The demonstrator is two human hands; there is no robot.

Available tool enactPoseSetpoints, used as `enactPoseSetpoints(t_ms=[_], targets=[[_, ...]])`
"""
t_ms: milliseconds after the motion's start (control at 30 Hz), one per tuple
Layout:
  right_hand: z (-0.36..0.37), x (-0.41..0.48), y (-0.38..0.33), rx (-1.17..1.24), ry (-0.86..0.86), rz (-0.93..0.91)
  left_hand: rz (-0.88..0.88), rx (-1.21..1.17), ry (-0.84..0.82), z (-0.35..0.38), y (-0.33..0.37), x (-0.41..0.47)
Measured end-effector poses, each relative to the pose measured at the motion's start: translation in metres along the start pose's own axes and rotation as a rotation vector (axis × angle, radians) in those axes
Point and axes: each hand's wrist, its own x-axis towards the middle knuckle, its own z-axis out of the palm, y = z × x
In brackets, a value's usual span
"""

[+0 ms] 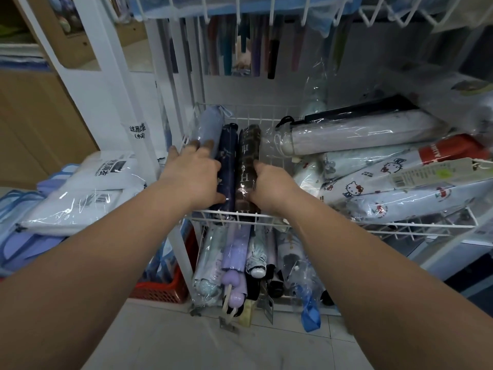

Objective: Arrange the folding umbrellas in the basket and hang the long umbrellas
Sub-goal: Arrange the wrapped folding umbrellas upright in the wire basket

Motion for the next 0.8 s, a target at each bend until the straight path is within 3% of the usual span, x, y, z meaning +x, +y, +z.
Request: enactPoseSetpoints(t_ms=[400,633,800], targets=[[-0.016,-0.019,-0.015,-0.111,0.011,-0.059,0.013,-0.103,0.083,-0.005,0.002,-0.006],[-0.094,-0.063,0.004,-0.197,0.446,-0.152,0.094,-0.453,0.350,-0.032,0.052,-0.007],[-0.157,-0.085,0.046,-0.471,0.765,-0.220,0.212,-0.739,0.413,-0.061,0.107,-0.002]])
